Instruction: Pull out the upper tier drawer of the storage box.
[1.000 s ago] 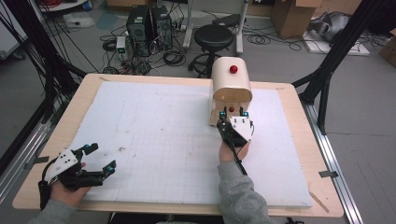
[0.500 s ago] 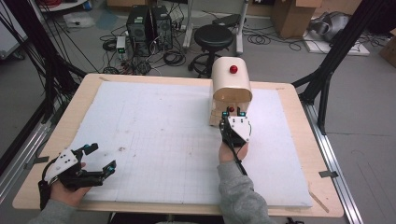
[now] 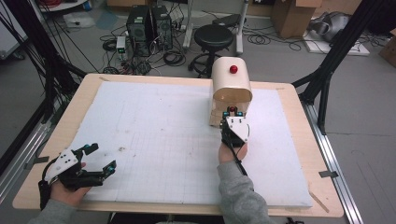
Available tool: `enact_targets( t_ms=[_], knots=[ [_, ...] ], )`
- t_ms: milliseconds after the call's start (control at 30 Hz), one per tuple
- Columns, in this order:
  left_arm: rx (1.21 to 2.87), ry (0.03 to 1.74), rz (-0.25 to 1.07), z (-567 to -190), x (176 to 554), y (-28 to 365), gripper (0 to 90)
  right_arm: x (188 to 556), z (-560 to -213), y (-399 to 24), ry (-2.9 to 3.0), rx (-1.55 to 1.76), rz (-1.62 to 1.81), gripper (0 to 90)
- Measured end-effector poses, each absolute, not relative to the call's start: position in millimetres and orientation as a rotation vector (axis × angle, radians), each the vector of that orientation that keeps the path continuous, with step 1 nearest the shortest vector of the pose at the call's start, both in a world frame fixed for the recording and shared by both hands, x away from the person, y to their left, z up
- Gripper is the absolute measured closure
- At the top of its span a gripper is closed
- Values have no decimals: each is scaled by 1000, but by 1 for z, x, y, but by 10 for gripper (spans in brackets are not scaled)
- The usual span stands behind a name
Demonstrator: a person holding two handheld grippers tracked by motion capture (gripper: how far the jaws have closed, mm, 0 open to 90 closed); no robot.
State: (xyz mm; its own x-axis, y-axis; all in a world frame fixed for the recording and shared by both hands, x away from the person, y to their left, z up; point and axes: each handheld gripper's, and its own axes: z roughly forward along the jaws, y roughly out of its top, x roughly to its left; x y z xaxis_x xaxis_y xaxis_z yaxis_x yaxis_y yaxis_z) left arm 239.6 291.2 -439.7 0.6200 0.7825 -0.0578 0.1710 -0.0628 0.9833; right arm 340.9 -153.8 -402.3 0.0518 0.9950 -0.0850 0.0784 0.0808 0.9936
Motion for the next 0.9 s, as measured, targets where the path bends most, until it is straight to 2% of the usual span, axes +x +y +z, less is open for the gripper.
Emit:
enact_targets(
  t_ms=[900],
  knots=[
    [1591,811,604,-439,241,291,34,332,-401,-153,1264,1235,1076,735]
  ],
)
